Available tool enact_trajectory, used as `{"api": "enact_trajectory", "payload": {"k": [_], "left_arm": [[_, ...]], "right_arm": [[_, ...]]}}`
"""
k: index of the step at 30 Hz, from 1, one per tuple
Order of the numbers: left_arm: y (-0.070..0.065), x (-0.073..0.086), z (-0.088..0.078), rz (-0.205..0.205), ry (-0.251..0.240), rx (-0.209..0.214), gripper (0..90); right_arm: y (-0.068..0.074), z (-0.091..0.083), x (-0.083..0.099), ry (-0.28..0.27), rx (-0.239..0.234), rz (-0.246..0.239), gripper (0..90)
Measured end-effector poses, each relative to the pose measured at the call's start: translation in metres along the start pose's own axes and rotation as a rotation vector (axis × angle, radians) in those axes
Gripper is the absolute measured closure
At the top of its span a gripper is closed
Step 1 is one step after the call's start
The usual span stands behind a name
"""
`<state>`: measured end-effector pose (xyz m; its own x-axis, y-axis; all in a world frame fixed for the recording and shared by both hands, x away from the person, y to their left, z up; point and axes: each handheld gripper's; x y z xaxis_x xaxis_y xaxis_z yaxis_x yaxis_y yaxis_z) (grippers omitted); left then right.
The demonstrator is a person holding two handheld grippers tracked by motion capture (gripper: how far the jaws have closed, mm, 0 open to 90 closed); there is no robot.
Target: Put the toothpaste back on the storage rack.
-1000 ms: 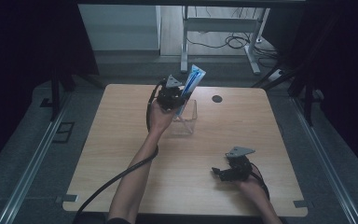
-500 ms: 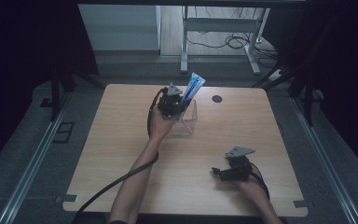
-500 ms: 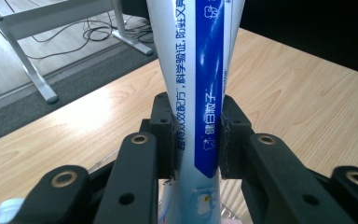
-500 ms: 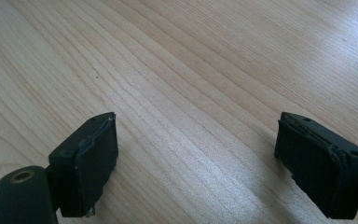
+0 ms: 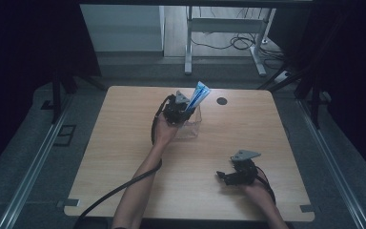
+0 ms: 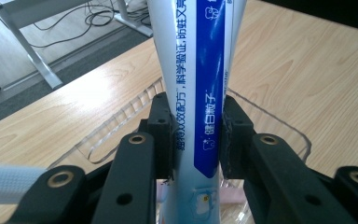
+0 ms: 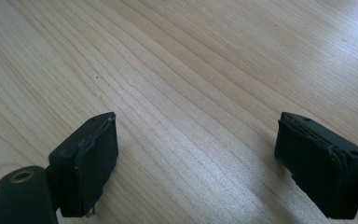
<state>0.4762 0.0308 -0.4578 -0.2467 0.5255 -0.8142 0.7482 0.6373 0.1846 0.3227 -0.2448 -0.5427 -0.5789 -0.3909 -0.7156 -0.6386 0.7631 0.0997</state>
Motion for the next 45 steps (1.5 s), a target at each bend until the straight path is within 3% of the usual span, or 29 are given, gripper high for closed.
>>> {"api": "enact_trajectory", "payload": {"k": [7, 16, 27, 45], "left_arm": [[-0.005, 0.001, 0.003, 0.038, 0.039, 0.000, 68.4], [-0.005, 0.000, 0.000, 0.027, 0.025, 0.035, 60.1], [-0.004, -0.006, -0.009, 0.010, -0.027, 0.069, 47.5], [-0.003, -0.013, -0.027, -0.024, -0.058, 0.114, 19.1]], "right_arm": [[0.000, 0.000, 0.000, 0.000, 0.000, -0.001, 13.1], [0.000, 0.000, 0.000, 0.000, 0.000, -0.001, 13.0], [0.000, 0.000, 0.000, 0.000, -0.001, -0.001, 13.0], [0.000, 0.000, 0.000, -0.001, 0.000, -0.001, 13.0]]}}
Point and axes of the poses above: each handheld gripper's, and its own axes: z roughly forward along the jaws, x roughly out of its underside, y roughly to its left, and after that the axes turned 8 degrees about z, right-handed
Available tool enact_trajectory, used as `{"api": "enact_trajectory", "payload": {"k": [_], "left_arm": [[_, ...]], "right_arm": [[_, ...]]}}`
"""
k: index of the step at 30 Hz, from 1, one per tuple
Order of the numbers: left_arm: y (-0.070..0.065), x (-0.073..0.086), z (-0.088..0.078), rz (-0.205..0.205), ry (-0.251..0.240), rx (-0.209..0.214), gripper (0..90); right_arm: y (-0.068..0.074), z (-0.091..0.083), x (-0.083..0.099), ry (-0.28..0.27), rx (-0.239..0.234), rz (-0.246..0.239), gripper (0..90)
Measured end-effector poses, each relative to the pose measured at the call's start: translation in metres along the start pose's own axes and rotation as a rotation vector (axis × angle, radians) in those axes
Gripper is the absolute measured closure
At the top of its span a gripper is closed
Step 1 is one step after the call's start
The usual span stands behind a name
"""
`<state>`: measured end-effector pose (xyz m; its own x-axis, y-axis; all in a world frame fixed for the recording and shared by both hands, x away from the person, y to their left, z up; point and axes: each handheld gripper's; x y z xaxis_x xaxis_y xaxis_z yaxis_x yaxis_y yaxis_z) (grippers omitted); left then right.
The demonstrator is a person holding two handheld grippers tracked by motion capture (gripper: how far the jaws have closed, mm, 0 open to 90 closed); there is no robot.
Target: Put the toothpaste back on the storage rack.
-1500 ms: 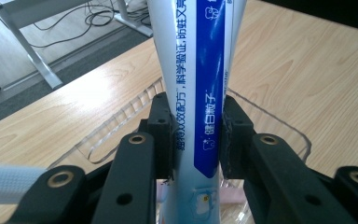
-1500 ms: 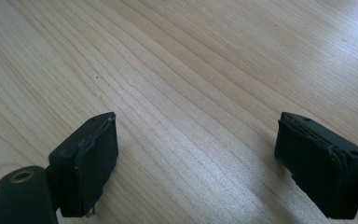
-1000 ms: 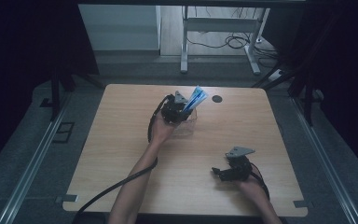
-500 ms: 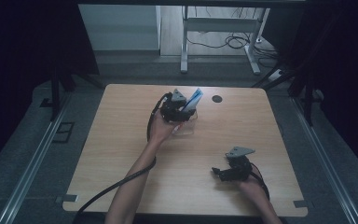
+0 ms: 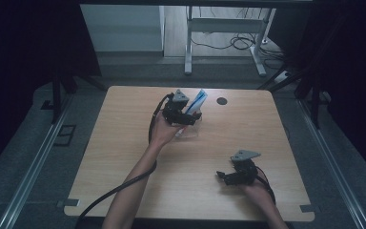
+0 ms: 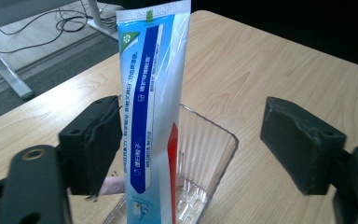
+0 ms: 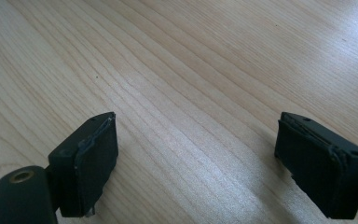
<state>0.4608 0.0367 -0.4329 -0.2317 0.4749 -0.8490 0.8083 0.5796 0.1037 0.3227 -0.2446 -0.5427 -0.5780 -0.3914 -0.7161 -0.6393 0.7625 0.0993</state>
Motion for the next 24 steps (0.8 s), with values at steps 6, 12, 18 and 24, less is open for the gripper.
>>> {"api": "enact_trajectory", "payload": {"k": [6, 12, 18, 24], "left_arm": [[0.001, 0.000, -0.006, -0.016, -0.010, 0.016, 15.0], [0.000, 0.003, -0.009, -0.032, -0.001, 0.027, 14.5], [-0.003, 0.007, -0.012, -0.023, 0.015, 0.033, 14.2], [-0.005, 0.012, -0.018, -0.032, 0.015, 0.041, 13.9]], "right_arm": [[0.000, 0.000, 0.000, -0.001, 0.001, -0.002, 13.0], [0.000, 0.000, 0.000, 0.000, 0.000, 0.000, 13.0], [0.000, 0.000, 0.000, 0.000, 0.000, 0.000, 13.0], [0.000, 0.000, 0.000, 0.000, -0.001, 0.001, 13.0]]}}
Point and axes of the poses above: each handheld gripper's, and its own axes: z roughly forward along the jaws, x roughly out of its underside, y roughly to its left, and after that the axes turned 8 degrees about z, right-handed
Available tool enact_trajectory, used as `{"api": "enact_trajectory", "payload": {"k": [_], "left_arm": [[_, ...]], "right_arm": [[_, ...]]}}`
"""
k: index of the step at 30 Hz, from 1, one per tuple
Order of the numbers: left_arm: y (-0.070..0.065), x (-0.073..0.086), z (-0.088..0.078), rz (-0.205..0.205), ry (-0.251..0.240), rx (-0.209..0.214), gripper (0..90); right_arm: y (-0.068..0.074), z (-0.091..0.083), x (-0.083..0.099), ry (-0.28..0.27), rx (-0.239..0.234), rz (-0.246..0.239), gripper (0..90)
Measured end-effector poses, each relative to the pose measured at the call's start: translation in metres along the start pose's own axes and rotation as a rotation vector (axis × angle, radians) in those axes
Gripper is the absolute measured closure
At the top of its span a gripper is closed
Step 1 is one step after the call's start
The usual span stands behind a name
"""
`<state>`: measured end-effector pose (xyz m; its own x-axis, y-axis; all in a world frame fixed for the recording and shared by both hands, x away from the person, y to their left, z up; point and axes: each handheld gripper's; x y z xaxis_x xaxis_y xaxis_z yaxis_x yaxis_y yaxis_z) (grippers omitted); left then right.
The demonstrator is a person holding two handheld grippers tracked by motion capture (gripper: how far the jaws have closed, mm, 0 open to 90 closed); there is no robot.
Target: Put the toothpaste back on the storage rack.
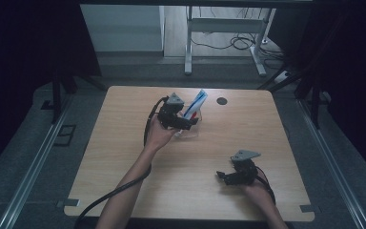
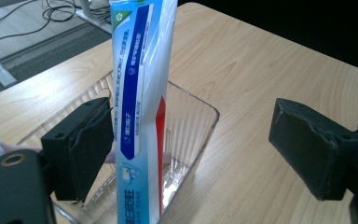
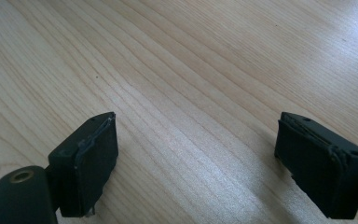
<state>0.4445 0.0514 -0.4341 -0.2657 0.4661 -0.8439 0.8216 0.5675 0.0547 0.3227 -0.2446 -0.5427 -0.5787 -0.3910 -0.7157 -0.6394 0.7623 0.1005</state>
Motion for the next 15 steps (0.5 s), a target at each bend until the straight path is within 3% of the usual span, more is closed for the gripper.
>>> {"api": "enact_trajectory", "payload": {"k": [15], "left_arm": [[-0.007, 0.015, -0.022, -0.011, -0.010, 0.018, 13.6]], "right_arm": [[0.000, 0.000, 0.000, 0.000, 0.000, 0.000, 13.0]]}}
Point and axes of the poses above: each handheld gripper's, and its own axes: z roughly forward along the jaws, x roughly out of its underside, y roughly to its left, and after that the axes turned 8 degrees about z, right-handed
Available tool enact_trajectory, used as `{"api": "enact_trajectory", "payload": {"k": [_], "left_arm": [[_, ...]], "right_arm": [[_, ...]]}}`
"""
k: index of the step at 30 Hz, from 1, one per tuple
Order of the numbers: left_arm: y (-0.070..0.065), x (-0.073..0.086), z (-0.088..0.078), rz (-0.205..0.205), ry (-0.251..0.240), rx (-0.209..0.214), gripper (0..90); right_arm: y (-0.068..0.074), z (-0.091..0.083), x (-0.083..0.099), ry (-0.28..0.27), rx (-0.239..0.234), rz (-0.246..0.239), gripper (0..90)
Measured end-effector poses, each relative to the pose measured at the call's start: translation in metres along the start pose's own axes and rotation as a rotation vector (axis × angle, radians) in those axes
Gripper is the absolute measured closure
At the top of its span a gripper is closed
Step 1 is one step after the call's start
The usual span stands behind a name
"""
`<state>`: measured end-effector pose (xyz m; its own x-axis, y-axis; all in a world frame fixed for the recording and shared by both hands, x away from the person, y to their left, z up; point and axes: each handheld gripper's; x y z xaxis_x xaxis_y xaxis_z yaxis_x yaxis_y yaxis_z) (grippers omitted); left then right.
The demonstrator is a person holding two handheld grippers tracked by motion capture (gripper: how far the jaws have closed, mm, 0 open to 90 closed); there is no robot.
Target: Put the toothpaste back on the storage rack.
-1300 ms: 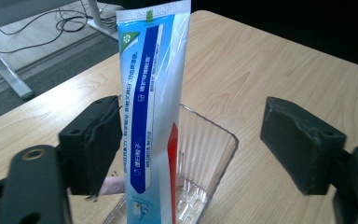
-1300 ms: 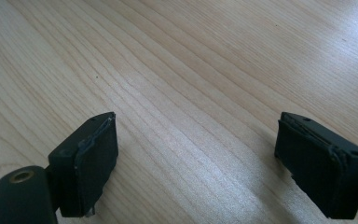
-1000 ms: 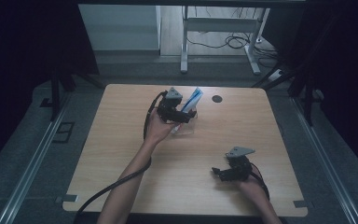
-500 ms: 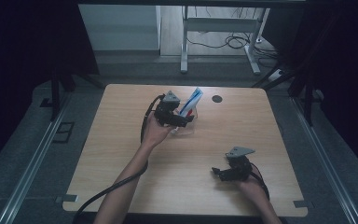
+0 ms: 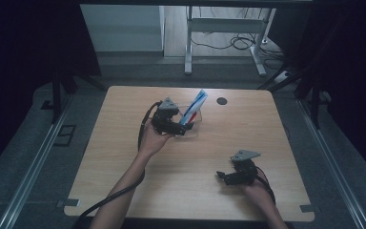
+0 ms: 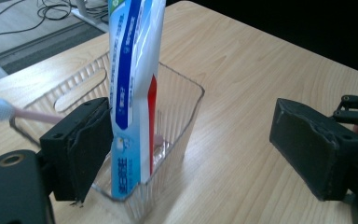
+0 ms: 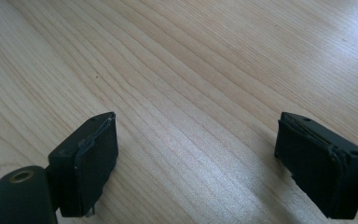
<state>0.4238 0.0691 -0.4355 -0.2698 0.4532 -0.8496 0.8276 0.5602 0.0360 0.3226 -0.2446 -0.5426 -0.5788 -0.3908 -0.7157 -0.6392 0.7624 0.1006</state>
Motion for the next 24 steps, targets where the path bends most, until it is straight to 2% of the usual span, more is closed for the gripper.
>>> {"api": "enact_trajectory", "payload": {"k": [24], "left_arm": [[-0.011, 0.030, -0.028, -0.018, -0.001, 0.001, 12.2]], "right_arm": [[0.000, 0.000, 0.000, -0.001, 0.000, 0.001, 13.0]]}}
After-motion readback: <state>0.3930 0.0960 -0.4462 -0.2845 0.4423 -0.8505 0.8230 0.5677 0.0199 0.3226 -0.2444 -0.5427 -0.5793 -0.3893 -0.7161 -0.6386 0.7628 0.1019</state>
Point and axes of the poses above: each handheld gripper's, and its own axes: z roughly forward along the jaws, x roughly out of its underside, y roughly to its left, and after that the axes turned 8 degrees about z, right-handed
